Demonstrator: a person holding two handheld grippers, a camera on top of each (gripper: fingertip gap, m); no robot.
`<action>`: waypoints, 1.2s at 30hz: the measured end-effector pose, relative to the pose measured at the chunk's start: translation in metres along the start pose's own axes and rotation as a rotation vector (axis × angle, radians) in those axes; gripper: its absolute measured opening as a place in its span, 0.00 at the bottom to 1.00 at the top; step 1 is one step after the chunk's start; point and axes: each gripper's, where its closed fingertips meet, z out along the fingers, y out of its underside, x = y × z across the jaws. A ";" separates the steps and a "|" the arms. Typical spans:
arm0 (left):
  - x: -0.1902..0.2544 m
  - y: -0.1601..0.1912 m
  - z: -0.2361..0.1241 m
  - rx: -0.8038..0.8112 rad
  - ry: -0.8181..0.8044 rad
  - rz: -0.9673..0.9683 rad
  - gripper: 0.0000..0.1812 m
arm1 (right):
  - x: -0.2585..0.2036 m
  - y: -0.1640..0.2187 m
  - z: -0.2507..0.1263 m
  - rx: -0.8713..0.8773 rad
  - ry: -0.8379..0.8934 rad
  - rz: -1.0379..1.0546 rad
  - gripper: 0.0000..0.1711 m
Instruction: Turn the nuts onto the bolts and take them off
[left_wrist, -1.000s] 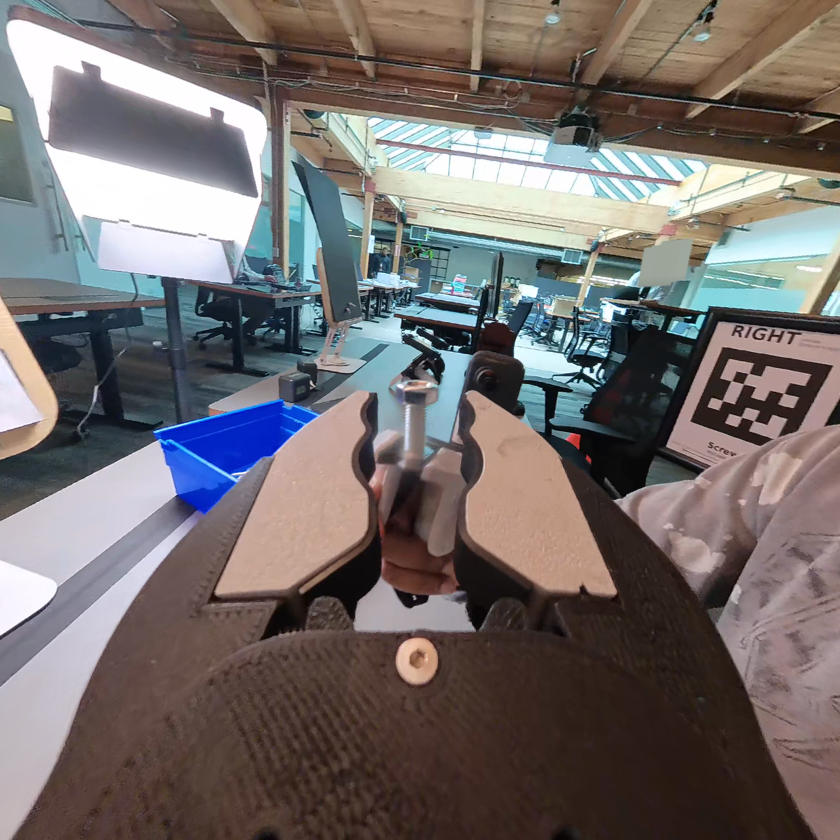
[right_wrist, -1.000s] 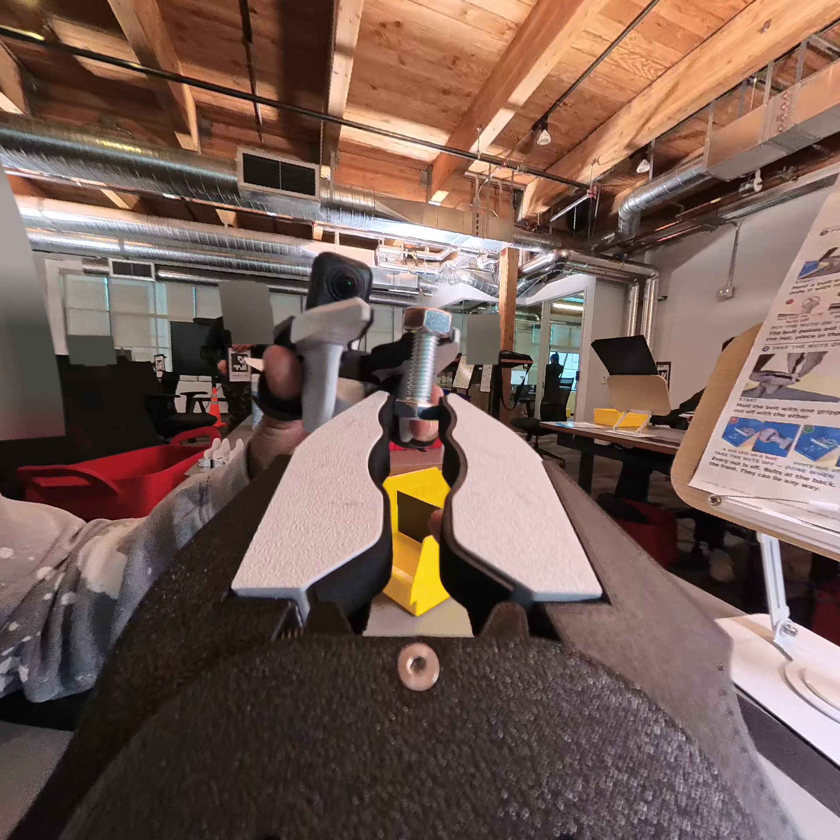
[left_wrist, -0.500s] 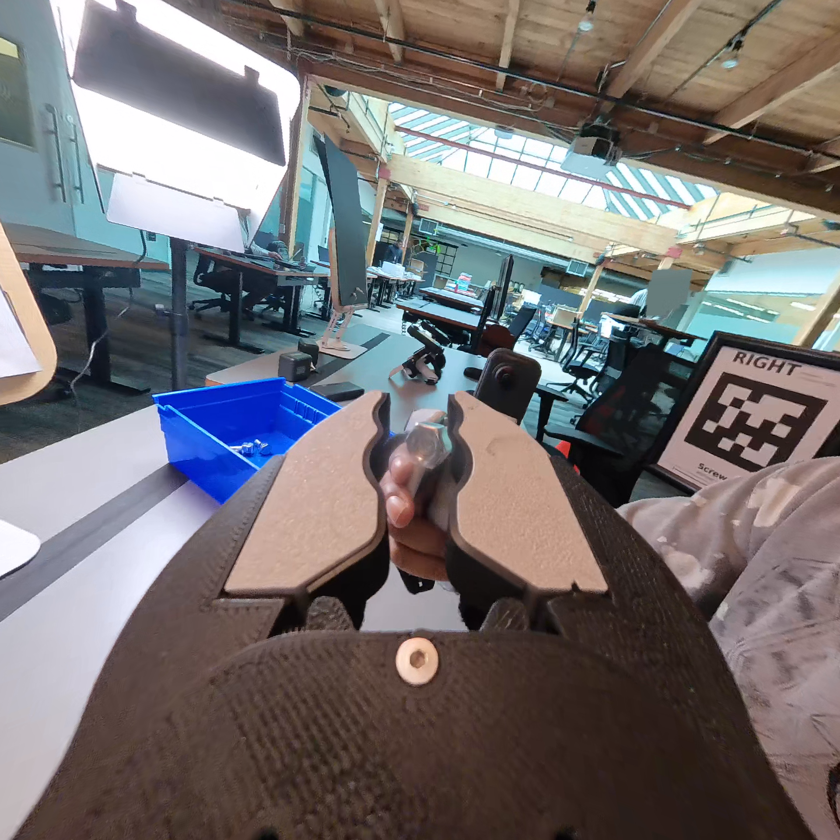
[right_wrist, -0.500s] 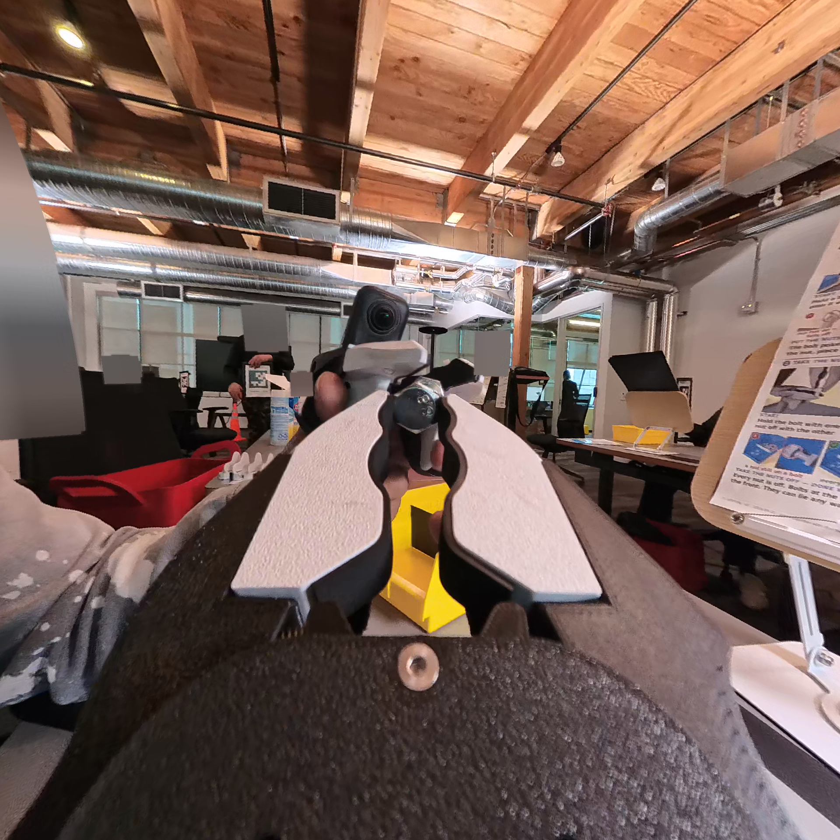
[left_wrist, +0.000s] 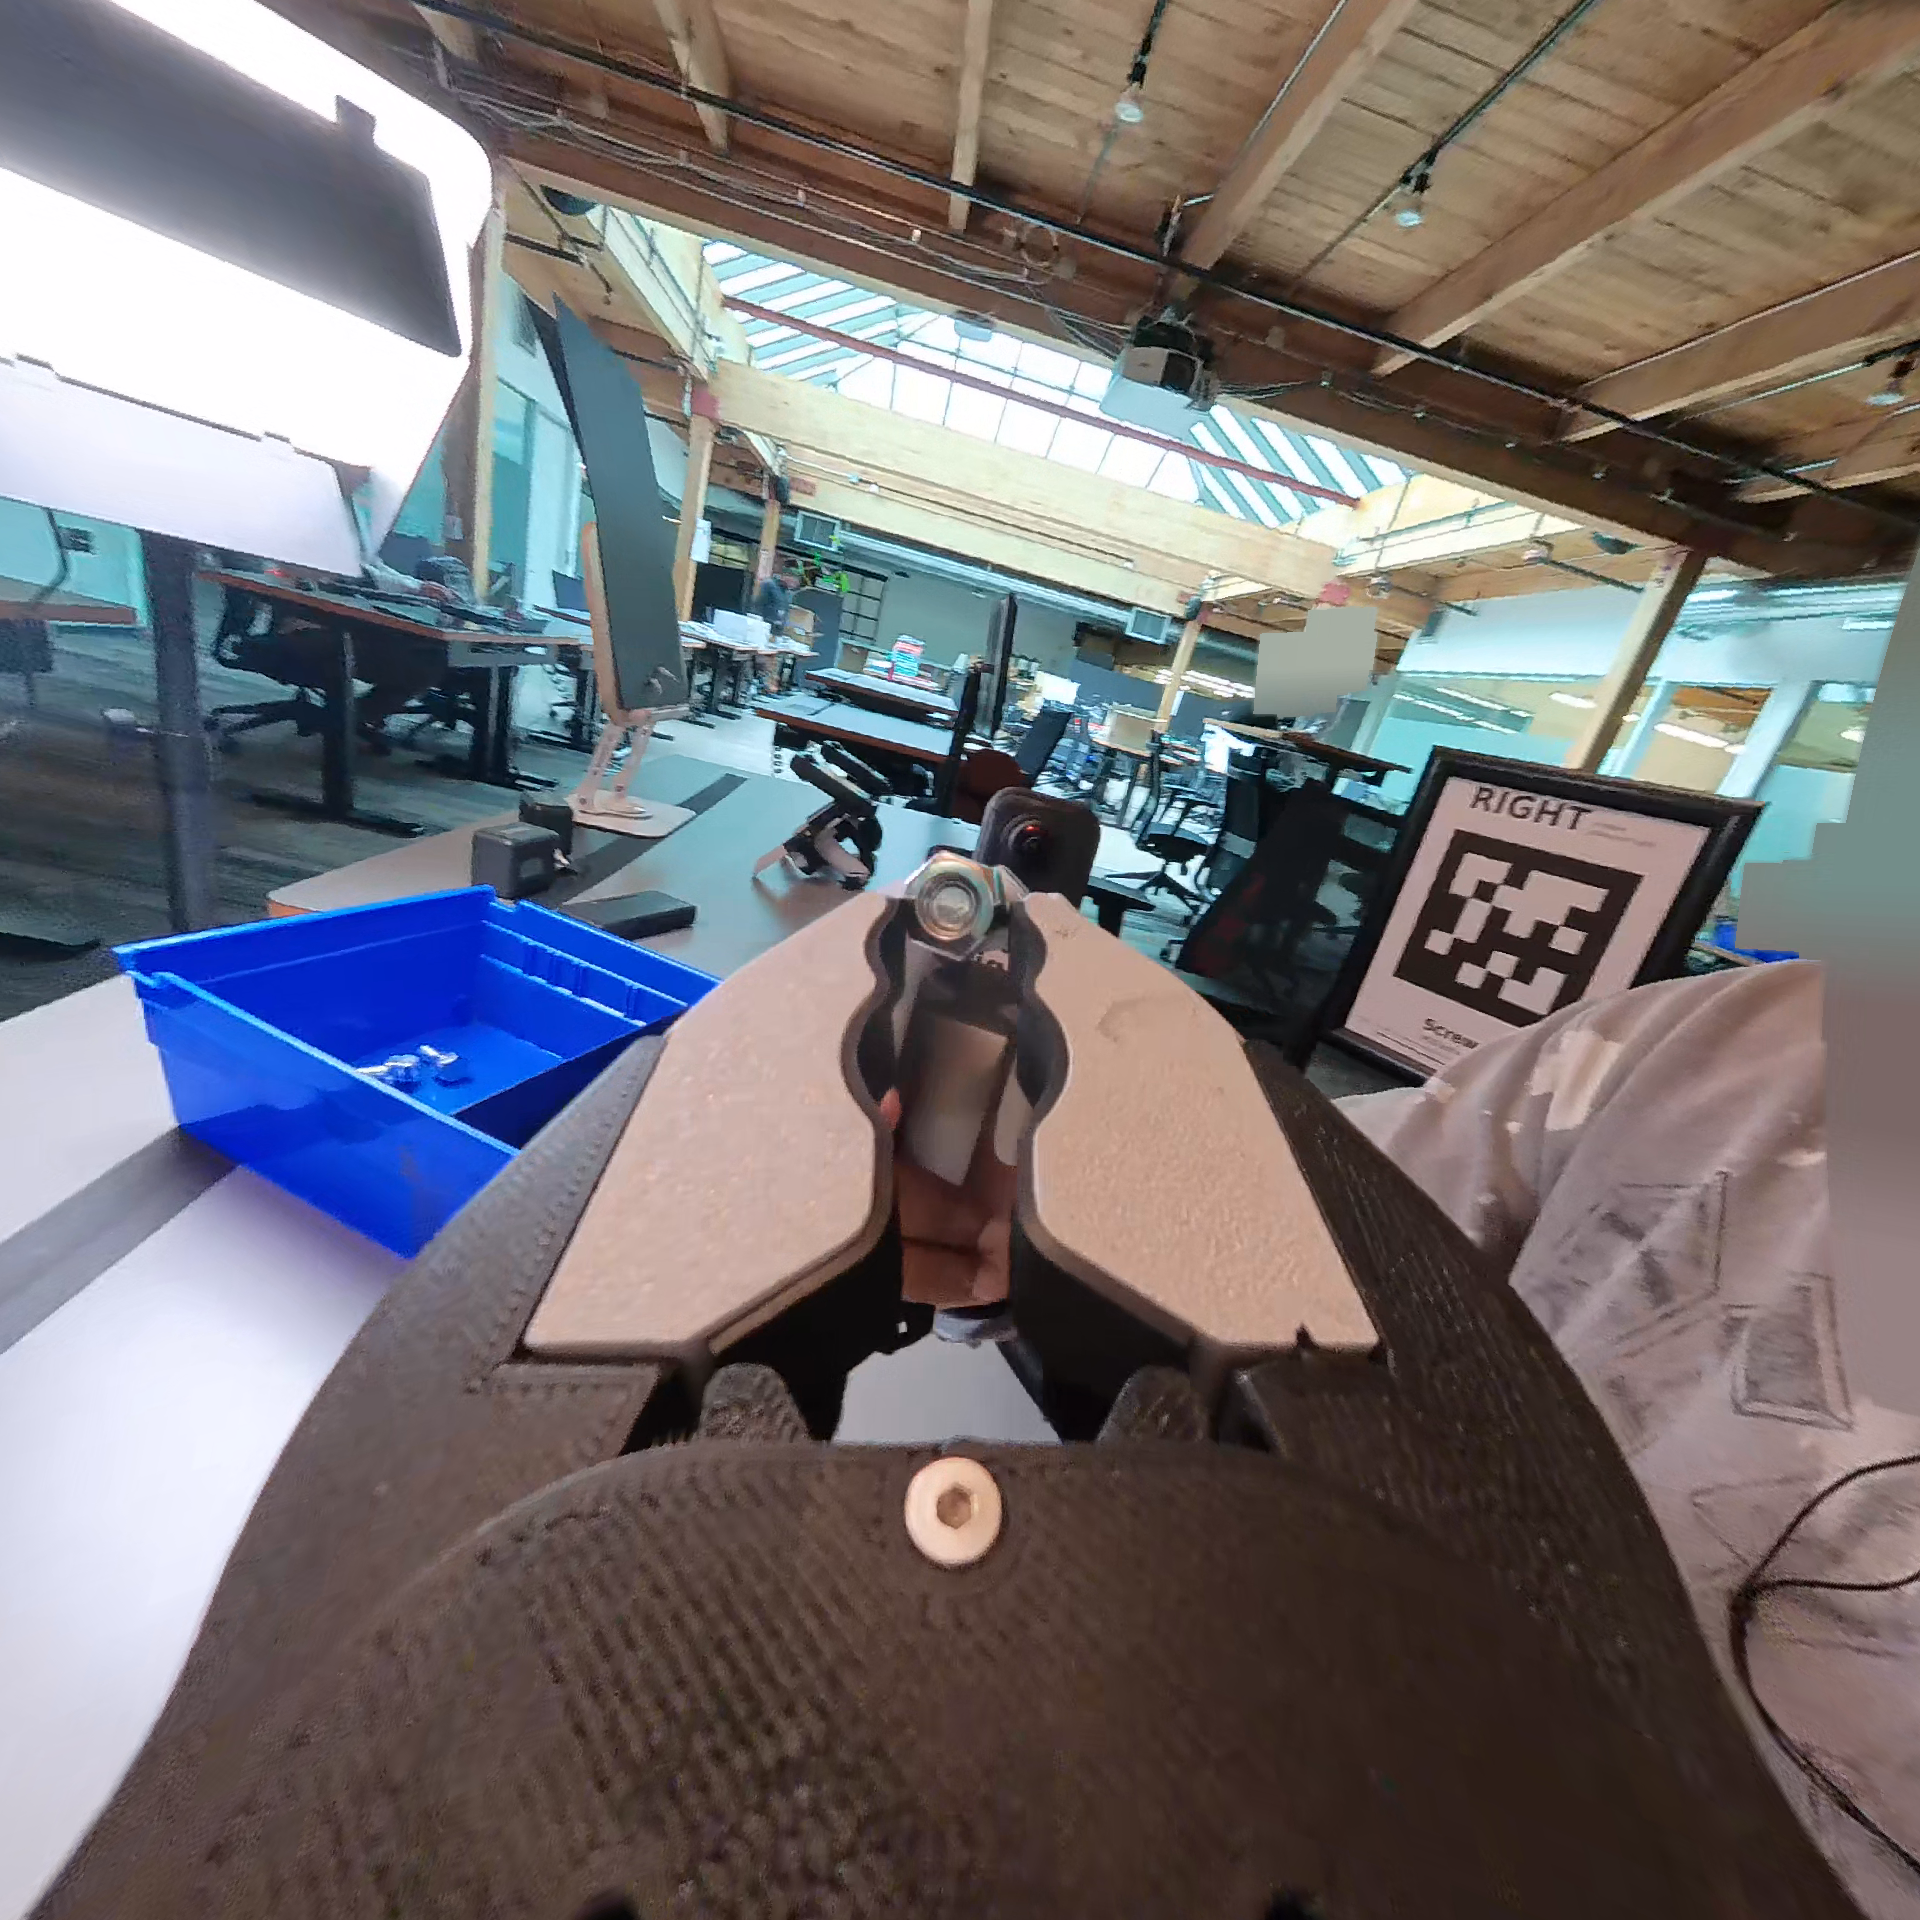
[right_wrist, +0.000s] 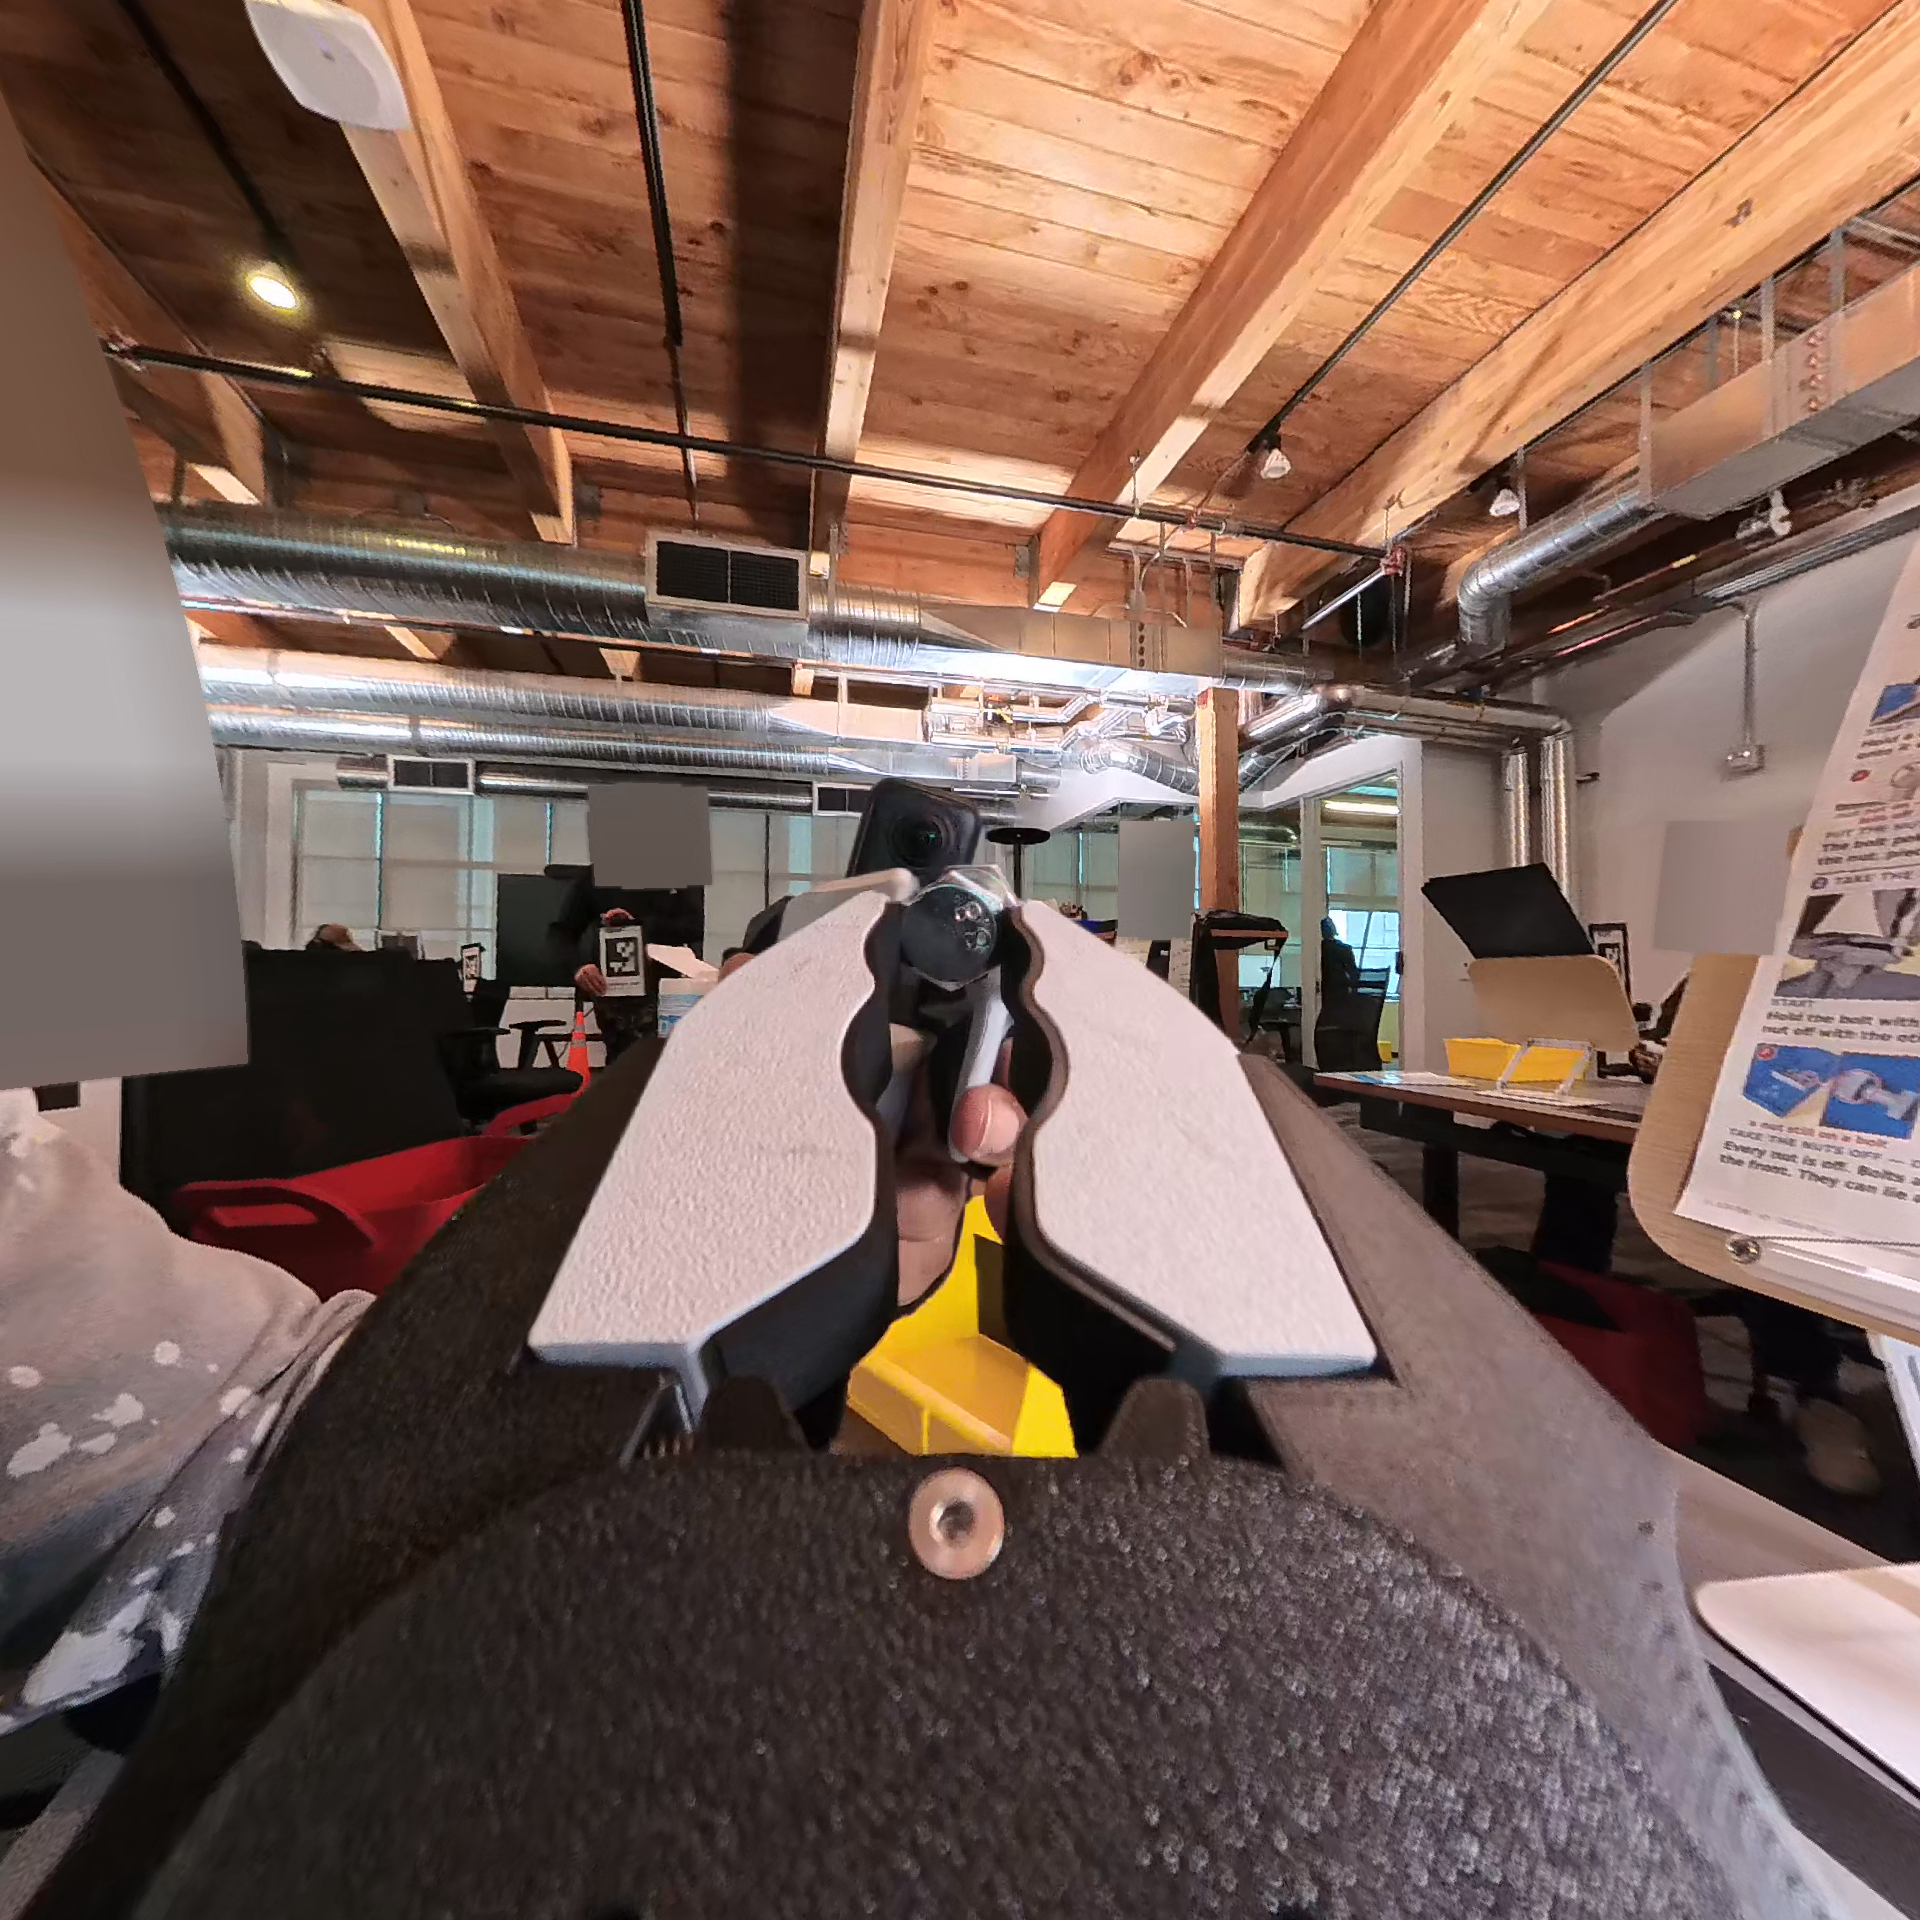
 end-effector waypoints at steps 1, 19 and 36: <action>0.000 -0.001 0.000 -0.003 -0.009 0.016 0.10 | -0.001 0.001 0.000 -0.004 -0.005 -0.002 0.11; -0.008 0.009 -0.004 -0.135 -0.157 0.206 0.11 | 0.013 0.053 0.003 -0.301 0.106 -0.102 0.11; -0.010 0.001 -0.003 -0.043 -0.135 0.107 0.20 | 0.015 0.043 0.000 -0.219 0.078 -0.018 0.11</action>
